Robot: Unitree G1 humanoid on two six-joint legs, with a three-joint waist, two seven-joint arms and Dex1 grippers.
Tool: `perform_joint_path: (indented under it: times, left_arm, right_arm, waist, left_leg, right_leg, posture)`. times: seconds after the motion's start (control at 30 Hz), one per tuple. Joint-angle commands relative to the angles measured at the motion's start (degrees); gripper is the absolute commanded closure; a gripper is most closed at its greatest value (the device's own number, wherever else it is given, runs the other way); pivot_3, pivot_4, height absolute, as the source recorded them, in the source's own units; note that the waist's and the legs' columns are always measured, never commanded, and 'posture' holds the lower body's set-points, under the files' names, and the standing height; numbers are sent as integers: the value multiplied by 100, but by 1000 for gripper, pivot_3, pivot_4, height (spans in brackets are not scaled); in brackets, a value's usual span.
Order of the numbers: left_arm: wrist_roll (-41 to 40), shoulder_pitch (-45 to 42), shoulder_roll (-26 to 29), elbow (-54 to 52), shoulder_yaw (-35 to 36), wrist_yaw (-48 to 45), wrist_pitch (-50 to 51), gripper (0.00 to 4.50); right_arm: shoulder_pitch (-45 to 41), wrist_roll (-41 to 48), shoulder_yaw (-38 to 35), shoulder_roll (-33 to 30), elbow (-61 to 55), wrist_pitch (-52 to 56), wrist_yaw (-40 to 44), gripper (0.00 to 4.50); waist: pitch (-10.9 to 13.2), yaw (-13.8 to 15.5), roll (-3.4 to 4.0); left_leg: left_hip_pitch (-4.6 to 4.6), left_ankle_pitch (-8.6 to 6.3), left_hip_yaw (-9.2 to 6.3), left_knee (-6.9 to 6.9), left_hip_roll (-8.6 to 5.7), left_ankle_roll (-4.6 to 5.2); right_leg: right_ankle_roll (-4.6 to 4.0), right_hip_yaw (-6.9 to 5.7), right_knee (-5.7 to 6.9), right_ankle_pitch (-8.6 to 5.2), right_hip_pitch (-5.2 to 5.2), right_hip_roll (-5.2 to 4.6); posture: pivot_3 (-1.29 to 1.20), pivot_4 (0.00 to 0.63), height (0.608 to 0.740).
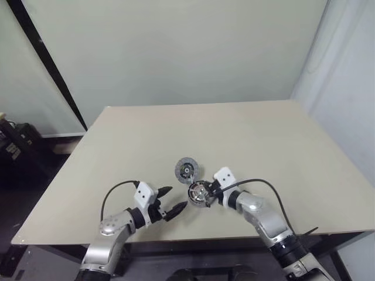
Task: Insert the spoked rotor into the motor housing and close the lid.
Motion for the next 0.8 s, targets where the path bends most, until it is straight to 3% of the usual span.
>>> perform_joint_path:
  times: [0.03, 0.2, 0.3, 0.37, 0.47, 0.53, 0.67, 0.8]
  left_arm:
    - [-71, -20, 50, -300, 117, 16, -27, 0]
    - [-68, 28, 50, -346, 126, 43, -14, 0]
    - [-114, 34, 32, -355, 114, 39, 82, 0]
    - [-191, 6, 15, -387, 133, 100, 331, 0]
    - [-317, -61, 58, -443, 155, 94, 719, 653]
    - [-397, -123, 106, -474, 179, 153, 1066, 1321]
    - [-356, -349, 212, -447, 180, 458, 1901, 2738]
    - [-182, -541, 359, -412, 39, 643, 2495, 4260]
  right_arm:
    - [-65, -307, 41, 67, 419, -148, -3, 4485]
    - [5, -235, -144, 89, 135, -208, 88, 4485]
    - [-37, 21, -328, 10, -483, 60, 331, 3939]
    - [-107, 100, -373, -116, -969, 328, 516, 3254]
    - [-311, -22, -219, -524, -1626, 878, 859, 2185]
    - [-540, -185, 30, -984, -2102, 1164, 1269, 1482]
    - [-1205, -721, 691, -1942, -2649, 1399, 2102, 1469]
    - [-1748, -1217, 1380, -2402, -2663, 1388, 2788, 1469]
  waist:
    - [-3, 1, -3]
    - [-4, 4, -4]
    - [-3, 13, -3]
    - [-2, 21, -3]
    - [-2, 47, -4]
    - [-1, 62, -4]
    - [4, 90, -11]
    - [8, 89, -24]
  left_leg:
    - [7, 0, 0, -1, 0, 0]
    - [12, -1, 1, 4, 6, -3]
    - [8, 0, 1, 6, 5, -2]
    - [3, 0, 0, 6, 2, -1]
    - [1, -1, -1, 5, 2, -1]
    - [1, -1, -1, 6, 4, -1]
    - [-2, -1, 2, 11, 4, -2]
    - [-1, -4, 4, 12, 7, -6]
  right_leg:
    - [0, 2, 2, 0, 4, -1]
    - [-1, 1, 8, 0, 8, 2]
    - [0, 1, 8, 0, 6, 2]
    - [0, 2, 7, 0, 2, 2]
    - [0, 1, 7, 0, -1, 1]
    - [0, -2, 7, 0, -1, 2]
    - [1, -9, 6, 0, 2, 0]
    - [1, -20, 4, -1, 4, 0]
  posture:
    - [0, 0, 740]
    - [0, 0, 740]
    - [0, 0, 740]
    - [0, 0, 740]
    - [0, 0, 740]
    - [0, 0, 740]
    - [0, 0, 740]
    - [0, 0, 740]
